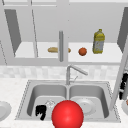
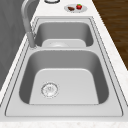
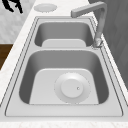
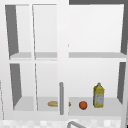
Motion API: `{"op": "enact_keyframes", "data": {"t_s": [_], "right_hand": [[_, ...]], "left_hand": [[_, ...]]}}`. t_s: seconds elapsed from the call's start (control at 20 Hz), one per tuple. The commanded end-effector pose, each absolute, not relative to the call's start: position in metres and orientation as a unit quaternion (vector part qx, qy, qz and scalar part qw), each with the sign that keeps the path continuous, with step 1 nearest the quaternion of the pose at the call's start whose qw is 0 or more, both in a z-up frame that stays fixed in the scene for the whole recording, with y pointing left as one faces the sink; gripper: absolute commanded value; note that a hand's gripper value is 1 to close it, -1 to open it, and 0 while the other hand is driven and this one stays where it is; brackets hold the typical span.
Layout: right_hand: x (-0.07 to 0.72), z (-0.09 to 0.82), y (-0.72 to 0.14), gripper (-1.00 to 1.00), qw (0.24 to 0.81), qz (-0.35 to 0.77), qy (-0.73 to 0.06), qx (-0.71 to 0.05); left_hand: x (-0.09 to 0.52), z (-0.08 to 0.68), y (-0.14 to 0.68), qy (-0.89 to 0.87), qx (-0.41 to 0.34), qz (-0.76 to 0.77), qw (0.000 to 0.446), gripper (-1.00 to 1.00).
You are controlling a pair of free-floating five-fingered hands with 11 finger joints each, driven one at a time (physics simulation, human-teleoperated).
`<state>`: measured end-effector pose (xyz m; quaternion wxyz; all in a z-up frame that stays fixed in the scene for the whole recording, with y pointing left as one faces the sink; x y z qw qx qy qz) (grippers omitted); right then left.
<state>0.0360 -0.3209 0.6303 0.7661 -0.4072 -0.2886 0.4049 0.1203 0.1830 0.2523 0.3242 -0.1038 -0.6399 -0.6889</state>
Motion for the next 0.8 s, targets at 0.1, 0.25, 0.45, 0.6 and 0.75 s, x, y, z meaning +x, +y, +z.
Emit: {"op": "enact_keyframes", "data": {"t_s": [0.1, 0.25, 0.45, 0.6, 0.75], "right_hand": [[0.048, 0.628, -0.295, -1.00, 0.779, 0.369, -0.277, -0.425], [0.053, 0.626, -0.280, -1.00, 0.782, 0.361, -0.271, -0.429], [0.064, 0.624, -0.261, -1.00, 0.787, 0.347, -0.264, -0.437], [0.073, 0.625, -0.248, -1.00, 0.793, 0.330, -0.256, -0.443], [0.083, 0.625, -0.236, -1.00, 0.799, 0.314, -0.248, -0.449]], "left_hand": [[0.120, 0.252, 0.183, -0.640, -0.104, -0.689, 0.324, 0.00], [0.120, 0.252, 0.183, -0.640, -0.104, -0.689, 0.324, 0.00], [0.120, 0.252, 0.183, -0.640, -0.104, -0.689, 0.324, 0.00], [0.120, 0.252, 0.183, -0.640, -0.104, -0.689, 0.324, 0.00], [0.120, 0.252, 0.183, -0.640, -0.104, -0.689, 0.324, 0.00]]}}
